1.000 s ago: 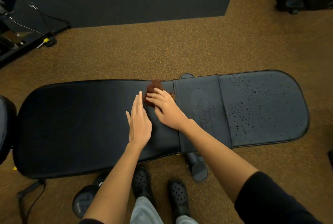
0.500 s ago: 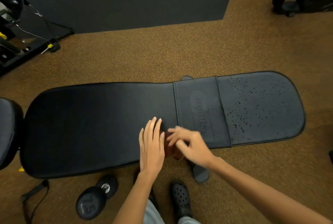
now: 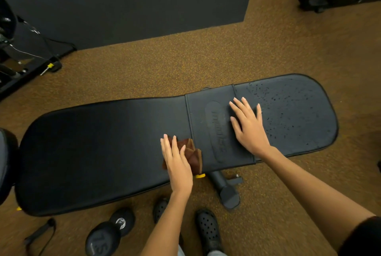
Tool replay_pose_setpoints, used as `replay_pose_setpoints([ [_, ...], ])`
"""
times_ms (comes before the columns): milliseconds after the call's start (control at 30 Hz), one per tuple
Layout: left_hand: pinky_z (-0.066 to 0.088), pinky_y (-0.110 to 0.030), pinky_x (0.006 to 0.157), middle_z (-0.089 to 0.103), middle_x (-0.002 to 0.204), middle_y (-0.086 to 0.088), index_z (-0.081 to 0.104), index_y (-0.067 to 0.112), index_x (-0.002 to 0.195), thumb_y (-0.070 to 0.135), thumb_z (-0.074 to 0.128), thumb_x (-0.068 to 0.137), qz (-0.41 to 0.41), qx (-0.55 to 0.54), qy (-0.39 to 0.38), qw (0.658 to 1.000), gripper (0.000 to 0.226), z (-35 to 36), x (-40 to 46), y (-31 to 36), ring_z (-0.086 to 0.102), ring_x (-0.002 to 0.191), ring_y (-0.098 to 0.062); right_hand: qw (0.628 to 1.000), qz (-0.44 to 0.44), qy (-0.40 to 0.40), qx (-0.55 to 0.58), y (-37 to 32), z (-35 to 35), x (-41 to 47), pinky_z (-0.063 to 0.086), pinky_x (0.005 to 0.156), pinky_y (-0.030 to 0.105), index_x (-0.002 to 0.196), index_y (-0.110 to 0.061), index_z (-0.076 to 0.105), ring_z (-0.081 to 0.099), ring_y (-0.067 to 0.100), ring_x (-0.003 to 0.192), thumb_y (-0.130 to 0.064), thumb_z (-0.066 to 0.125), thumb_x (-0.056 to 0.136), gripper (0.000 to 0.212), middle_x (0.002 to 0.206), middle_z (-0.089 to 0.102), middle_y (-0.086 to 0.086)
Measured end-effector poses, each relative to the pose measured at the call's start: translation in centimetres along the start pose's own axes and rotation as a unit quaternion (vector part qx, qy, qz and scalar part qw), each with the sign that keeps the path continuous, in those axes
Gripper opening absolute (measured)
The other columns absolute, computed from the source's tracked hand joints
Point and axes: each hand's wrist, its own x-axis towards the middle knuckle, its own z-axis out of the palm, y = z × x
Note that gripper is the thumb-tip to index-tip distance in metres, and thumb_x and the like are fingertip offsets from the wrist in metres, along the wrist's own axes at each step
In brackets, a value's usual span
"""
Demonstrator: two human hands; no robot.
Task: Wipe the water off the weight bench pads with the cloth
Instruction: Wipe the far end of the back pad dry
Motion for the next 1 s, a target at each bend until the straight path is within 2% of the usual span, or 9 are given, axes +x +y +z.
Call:
replay_pose_setpoints([
  [133, 0.015, -0.037, 0.119, 0.024, 0.156, -0.011, 0.048, 0.0, 0.136, 0.008, 0.039, 0.101, 0.019, -0.03, 0.01, 0.999, 0.037, 1.5, 5.9, 1.3, 0.009, 0.147, -0.022, 0.999, 0.019, -0.023, -0.02, 0.9, -0.1, 0.0, -0.006, 0.118, 0.052, 0.153, -0.018, 0.023, 0.003, 0.015, 0.15, -0.037, 0.025, 0.101, 0.055, 0.161, 0.017, -0.003],
  [233, 0.014, -0.028, 0.118, 0.027, 0.154, -0.012, 0.051, 0.0, 0.133, 0.006, 0.037, 0.101, 0.046, -0.074, -0.007, 0.996, 0.035, 2.5, 9.2, 3.1, 0.01, 0.147, -0.022, 0.997, 0.051, -0.03, -0.046, 2.4, -0.2, -0.1, -0.009, 0.117, 0.054, 0.154, -0.019, 0.019, 0.0, 0.015, 0.15, -0.039, 0.017, 0.102, 0.056, 0.162, 0.013, -0.004],
  [333, 0.011, -0.036, 0.12, 0.023, 0.156, -0.01, 0.047, 0.007, 0.138, 0.012, 0.036, 0.102, 0.077, -0.096, -0.036, 0.992, 0.037, 3.6, 10.1, 4.7, 0.003, 0.147, -0.018, 0.995, 0.045, -0.024, -0.089, 4.1, -0.4, -0.3, -0.007, 0.116, 0.059, 0.154, -0.02, 0.021, 0.003, 0.016, 0.15, -0.039, 0.013, 0.102, 0.056, 0.161, 0.017, -0.005],
  [433, 0.001, -0.038, 0.12, 0.009, 0.16, -0.006, 0.03, 0.012, 0.147, 0.027, 0.036, 0.102, 0.15, -0.02, -0.122, 0.981, 0.048, 3.1, 8.8, 4.0, -0.01, 0.145, -0.012, 0.993, 0.033, -0.021, -0.114, 5.0, -0.9, -0.6, -0.003, 0.115, 0.063, 0.152, -0.021, 0.026, 0.01, 0.018, 0.149, -0.036, 0.017, 0.103, 0.053, 0.16, 0.023, -0.004],
  [533, -0.005, -0.033, 0.119, 0.005, 0.16, -0.005, 0.02, 0.011, 0.151, 0.045, 0.041, 0.098, 0.255, 0.079, -0.204, 0.942, 0.067, 1.3, 6.9, 1.7, -0.013, 0.146, -0.014, 0.988, 0.043, -0.01, -0.15, 5.6, -1.2, -1.4, -0.003, 0.113, 0.067, 0.152, -0.024, 0.027, 0.014, 0.022, 0.149, -0.035, 0.02, 0.103, 0.051, 0.159, 0.025, -0.003],
  [600, -0.005, -0.035, 0.118, 0.006, 0.16, -0.004, 0.019, 0.012, 0.151, 0.05, 0.038, 0.096, 0.293, 0.124, -0.235, 0.918, 0.069, 0.4, 5.7, 0.7, -0.012, 0.147, -0.015, 0.985, 0.06, -0.004, -0.165, 5.9, -1.4, -2.2, -0.003, 0.111, 0.069, 0.152, -0.026, 0.027, 0.014, 0.023, 0.149, -0.036, 0.023, 0.103, 0.05, 0.159, 0.025, -0.002],
  [767, -0.008, -0.034, 0.119, 0.008, 0.16, -0.007, 0.021, 0.011, 0.15, 0.046, 0.031, 0.099, 0.348, 0.188, -0.267, 0.879, 0.063, 0.2, 2.6, 0.2, -0.007, 0.148, -0.021, 0.981, 0.094, 0.006, -0.171, 5.6, -1.1, -3.3, 0.003, 0.109, 0.072, 0.153, -0.027, 0.024, 0.009, 0.021, 0.15, -0.038, 0.024, 0.103, 0.051, 0.16, 0.022, -0.001],
  [900, 0.003, -0.041, 0.12, 0.012, 0.159, -0.009, 0.023, 0.01, 0.15, 0.04, 0.029, 0.101, 0.386, 0.202, -0.265, 0.86, 0.058, 1.9, 2.0, 0.9, 0.001, 0.148, -0.024, 0.977, 0.096, 0.033, -0.19, 5.4, -0.6, -3.5, 0.003, 0.111, 0.07, 0.152, -0.024, 0.027, 0.012, 0.023, 0.149, -0.035, 0.029, 0.103, 0.05, 0.159, 0.025, 0.001],
  [1000, 0.008, -0.043, 0.118, 0.011, 0.159, -0.009, 0.018, 0.008, 0.151, 0.039, 0.027, 0.101, 0.412, 0.213, -0.262, 0.846, 0.059, 4.2, 3.2, 3.4, 0.001, 0.148, -0.024, 0.976, 0.089, 0.044, -0.196, 5.4, -0.4, -3.5, 0.003, 0.112, 0.069, 0.152, -0.023, 0.027, 0.013, 0.024, 0.149, -0.035, 0.029, 0.104, 0.05, 0.159, 0.025, 0.002],
])
